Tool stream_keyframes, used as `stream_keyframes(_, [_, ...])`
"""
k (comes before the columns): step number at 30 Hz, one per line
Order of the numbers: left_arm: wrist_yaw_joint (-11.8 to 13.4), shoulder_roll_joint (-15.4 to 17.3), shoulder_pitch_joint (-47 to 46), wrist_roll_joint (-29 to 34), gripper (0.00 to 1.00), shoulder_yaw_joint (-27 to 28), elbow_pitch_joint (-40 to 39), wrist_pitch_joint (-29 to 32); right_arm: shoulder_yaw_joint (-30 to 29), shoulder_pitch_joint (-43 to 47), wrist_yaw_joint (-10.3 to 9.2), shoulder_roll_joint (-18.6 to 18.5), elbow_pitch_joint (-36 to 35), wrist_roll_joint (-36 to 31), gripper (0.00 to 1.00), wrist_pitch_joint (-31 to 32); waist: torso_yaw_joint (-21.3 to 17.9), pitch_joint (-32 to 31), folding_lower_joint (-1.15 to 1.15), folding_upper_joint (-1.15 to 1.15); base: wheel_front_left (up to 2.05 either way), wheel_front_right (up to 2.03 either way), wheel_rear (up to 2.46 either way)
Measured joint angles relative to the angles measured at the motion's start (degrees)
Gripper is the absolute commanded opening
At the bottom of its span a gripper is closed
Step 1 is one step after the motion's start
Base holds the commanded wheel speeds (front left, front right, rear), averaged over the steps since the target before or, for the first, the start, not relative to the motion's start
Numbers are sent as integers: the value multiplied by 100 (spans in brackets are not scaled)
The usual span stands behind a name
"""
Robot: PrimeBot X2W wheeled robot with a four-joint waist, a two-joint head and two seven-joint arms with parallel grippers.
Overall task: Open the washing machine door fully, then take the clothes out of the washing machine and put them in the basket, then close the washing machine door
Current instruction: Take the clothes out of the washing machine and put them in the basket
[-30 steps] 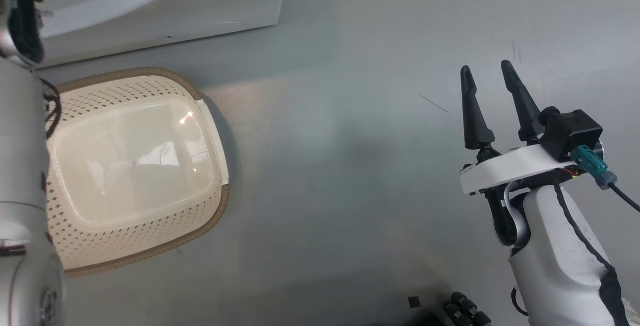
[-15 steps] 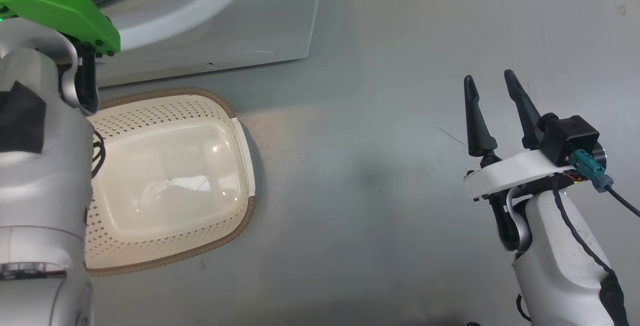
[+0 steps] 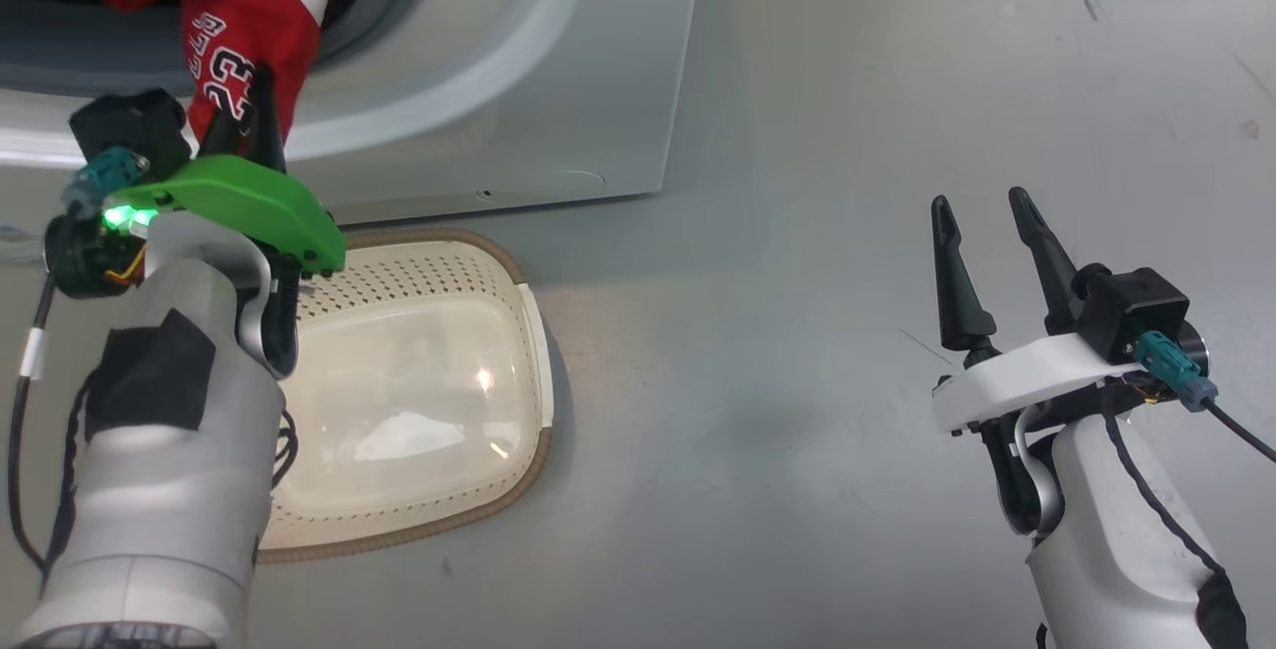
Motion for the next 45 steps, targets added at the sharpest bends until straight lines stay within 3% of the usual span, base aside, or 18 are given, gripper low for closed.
stream_keyframes(22, [-21, -88, 1874, -89, 0, -521, 24, -1, 34, 292, 49, 0, 141, 1, 100, 0, 344, -628, 0, 0, 0, 0, 0])
stream_keyframes(36, [-40, -85, 2593, -421, 0, -1247, 210, 13, 42, 320, 52, 0, 149, -43, 100, 0, 260, -507, 0, 0, 0, 0, 0])
stream_keyframes(45, [-44, -81, 2576, -550, 0, -1289, 298, 57, -45, 296, 51, -4, 55, -115, 100, 0, 175, -214, 0, 0, 0, 0, 0])
